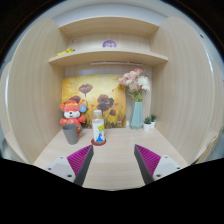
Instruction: Pour water
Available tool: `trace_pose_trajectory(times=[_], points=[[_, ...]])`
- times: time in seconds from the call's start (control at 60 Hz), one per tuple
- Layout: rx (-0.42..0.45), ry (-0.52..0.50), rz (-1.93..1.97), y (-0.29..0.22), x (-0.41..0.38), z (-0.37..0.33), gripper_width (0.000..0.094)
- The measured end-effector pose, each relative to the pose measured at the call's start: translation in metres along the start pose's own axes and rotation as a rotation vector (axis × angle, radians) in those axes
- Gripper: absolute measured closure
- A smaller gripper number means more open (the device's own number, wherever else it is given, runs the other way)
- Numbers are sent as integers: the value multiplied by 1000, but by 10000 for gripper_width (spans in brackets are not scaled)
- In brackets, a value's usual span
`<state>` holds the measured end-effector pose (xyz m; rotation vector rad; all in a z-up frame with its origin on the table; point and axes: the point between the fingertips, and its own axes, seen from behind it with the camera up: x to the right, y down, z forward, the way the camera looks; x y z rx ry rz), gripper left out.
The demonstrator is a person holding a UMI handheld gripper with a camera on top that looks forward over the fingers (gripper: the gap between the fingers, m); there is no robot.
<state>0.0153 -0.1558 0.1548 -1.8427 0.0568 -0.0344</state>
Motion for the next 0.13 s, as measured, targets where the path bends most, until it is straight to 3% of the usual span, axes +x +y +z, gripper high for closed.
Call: trace_pose_trajectory(times=[0.133], points=[[38,20,6,-9,7,-17,91]])
